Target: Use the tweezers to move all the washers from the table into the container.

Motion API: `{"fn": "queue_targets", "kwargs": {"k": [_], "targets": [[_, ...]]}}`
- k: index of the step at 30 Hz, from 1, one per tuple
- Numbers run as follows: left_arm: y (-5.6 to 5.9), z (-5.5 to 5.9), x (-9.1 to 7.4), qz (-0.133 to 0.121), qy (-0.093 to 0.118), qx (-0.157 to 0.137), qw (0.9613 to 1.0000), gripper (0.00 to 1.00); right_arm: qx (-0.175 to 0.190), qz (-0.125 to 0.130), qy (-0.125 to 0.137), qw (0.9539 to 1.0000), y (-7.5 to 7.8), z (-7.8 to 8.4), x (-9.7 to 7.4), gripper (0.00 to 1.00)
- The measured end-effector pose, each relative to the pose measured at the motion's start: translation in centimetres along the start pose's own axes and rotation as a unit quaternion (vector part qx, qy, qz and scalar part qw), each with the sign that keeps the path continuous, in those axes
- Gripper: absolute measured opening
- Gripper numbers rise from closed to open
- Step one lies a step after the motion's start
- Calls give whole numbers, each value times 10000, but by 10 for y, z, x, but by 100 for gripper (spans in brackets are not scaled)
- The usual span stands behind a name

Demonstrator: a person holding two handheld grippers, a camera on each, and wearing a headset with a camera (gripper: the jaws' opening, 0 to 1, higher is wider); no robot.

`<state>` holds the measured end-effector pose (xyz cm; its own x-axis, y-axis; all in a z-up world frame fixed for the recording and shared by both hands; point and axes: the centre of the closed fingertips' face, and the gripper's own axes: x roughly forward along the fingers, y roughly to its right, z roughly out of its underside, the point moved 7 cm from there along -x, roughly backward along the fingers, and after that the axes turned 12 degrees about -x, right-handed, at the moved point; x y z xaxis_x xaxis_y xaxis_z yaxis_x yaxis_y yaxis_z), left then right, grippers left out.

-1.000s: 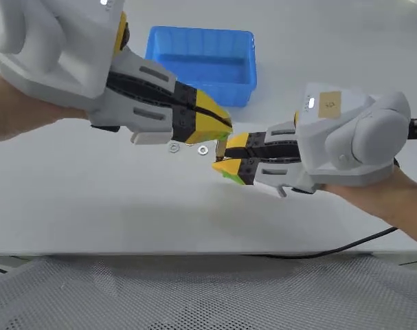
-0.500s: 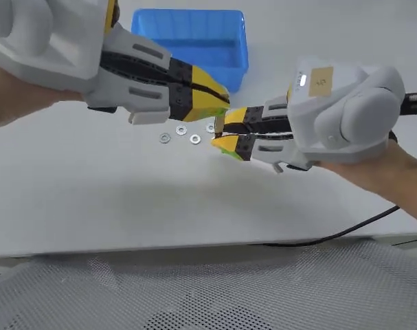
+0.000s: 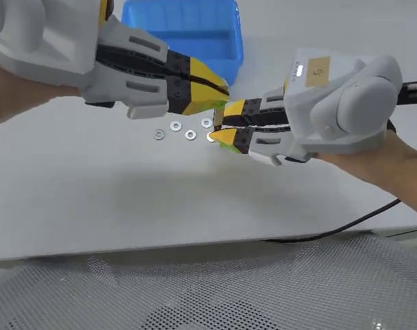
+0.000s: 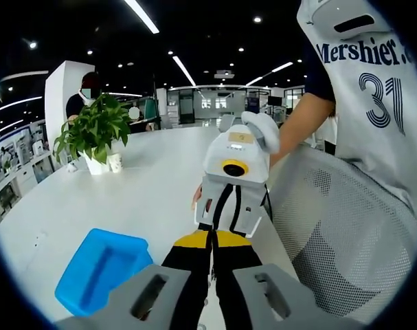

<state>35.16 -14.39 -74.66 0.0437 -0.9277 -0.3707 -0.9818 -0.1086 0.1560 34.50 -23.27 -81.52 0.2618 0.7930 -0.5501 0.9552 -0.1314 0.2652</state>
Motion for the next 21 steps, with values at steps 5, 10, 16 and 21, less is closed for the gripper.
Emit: {"fn": "queue_targets", "kwargs": {"k": [5, 10, 16, 21], "targets": [[-1, 2, 1, 10, -28, -7, 10000, 3, 37, -20, -26, 10000, 1, 3, 2, 12], [-3, 2, 3, 17, -3, -65, 10000, 3, 106, -44, -39, 9999, 3, 5, 3, 12], [-2, 3, 0, -14, -13, -75, 10000, 3, 117, -83, -9, 9999, 2, 4, 4, 12], [-1, 6, 2, -33, -11, -78, 10000, 3, 101, -120, -59, 9999, 1, 5, 5, 12]]}}
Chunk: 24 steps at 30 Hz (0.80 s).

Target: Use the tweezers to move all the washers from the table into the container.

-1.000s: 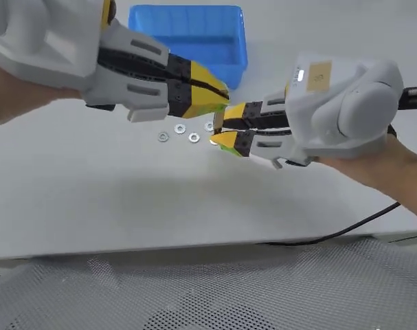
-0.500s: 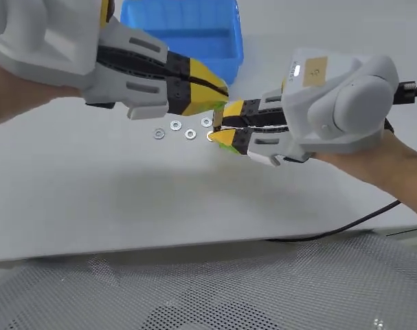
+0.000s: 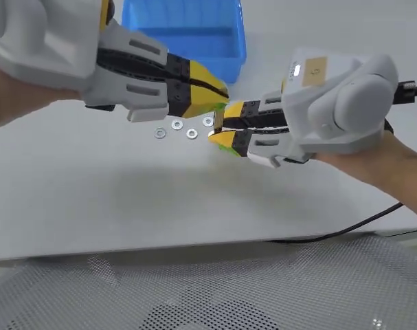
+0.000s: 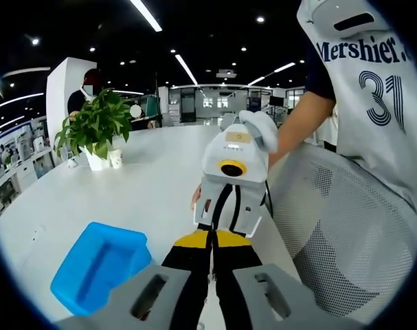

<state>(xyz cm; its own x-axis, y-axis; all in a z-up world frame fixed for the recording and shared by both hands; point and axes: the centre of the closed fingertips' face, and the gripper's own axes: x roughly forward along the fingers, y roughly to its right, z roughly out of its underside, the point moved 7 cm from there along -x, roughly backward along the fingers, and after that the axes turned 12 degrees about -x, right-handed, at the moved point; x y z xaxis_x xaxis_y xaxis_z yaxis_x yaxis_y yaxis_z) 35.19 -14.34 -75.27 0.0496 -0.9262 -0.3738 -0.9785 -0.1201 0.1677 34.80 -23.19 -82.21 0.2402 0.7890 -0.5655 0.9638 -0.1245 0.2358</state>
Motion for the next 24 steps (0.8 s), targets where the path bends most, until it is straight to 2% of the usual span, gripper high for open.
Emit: {"fn": "queue_targets", "kwargs": {"k": [24], "targets": [[-1, 0, -2, -108, 42, 13, 9999, 3, 18, -27, 1, 10000, 2, 0, 4, 13]]}}
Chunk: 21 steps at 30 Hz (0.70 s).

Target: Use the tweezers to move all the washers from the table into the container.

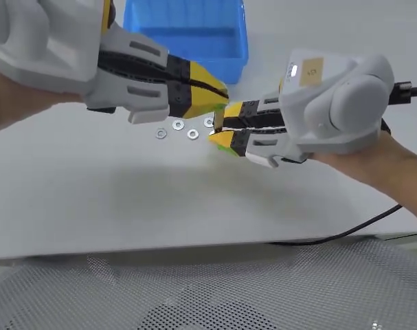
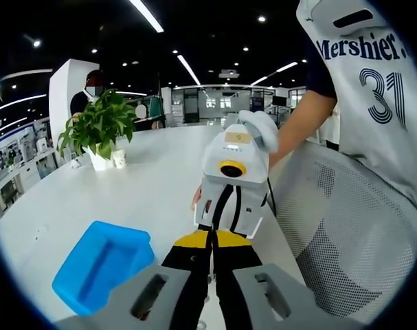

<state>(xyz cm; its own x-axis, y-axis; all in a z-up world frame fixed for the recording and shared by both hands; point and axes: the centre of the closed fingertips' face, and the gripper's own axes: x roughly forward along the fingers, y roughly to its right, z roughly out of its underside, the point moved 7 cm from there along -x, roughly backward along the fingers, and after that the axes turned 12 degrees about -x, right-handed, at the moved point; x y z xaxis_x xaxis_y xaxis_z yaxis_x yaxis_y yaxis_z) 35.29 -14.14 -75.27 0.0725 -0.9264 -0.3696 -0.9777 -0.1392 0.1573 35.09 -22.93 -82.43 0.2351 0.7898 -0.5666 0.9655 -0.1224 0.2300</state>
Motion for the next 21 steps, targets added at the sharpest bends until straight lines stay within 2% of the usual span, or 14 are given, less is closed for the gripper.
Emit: {"fn": "queue_targets", "kwargs": {"k": [12, 21], "targets": [[1, 2, -2, 12, 36, -164, 9999, 3, -95, -83, -67, 9999, -3, 1, 2, 11], [-1, 2, -3, -5, 13, -148, 9999, 3, -132, -118, -56, 9998, -2, 2, 3, 10]]}}
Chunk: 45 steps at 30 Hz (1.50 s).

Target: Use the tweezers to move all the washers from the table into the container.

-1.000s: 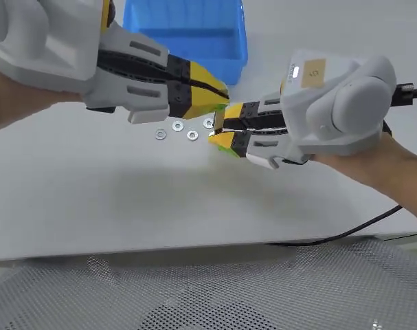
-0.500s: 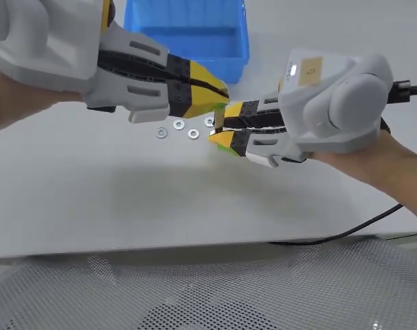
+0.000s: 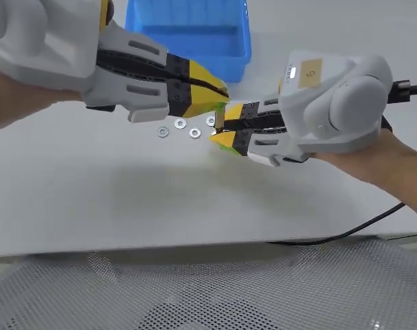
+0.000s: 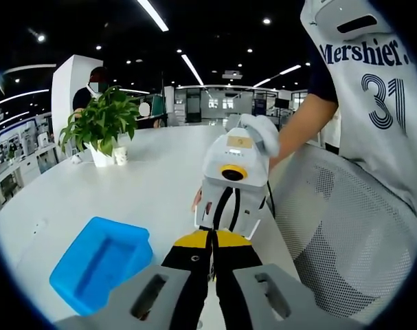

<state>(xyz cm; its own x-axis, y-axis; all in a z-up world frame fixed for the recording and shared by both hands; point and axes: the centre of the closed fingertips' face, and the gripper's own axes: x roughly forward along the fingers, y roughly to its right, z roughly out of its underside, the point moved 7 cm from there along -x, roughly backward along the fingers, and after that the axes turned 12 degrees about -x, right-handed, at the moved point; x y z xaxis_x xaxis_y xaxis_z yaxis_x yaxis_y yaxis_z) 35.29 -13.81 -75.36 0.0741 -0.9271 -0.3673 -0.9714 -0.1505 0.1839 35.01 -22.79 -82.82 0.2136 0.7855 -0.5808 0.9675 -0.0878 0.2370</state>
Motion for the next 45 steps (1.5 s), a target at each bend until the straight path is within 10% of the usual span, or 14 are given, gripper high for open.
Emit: {"fn": "queue_targets", "kwargs": {"k": [25, 45], "targets": [[1, -12, -8, -30, 37, 128, 9999, 3, 23, 134, 60, 9999, 6, -13, -8, 9], [-8, -72, -44, -371, 313, 815, 9955, 3, -486, 699, 270, 9960, 49, -72, -31, 9]]}}
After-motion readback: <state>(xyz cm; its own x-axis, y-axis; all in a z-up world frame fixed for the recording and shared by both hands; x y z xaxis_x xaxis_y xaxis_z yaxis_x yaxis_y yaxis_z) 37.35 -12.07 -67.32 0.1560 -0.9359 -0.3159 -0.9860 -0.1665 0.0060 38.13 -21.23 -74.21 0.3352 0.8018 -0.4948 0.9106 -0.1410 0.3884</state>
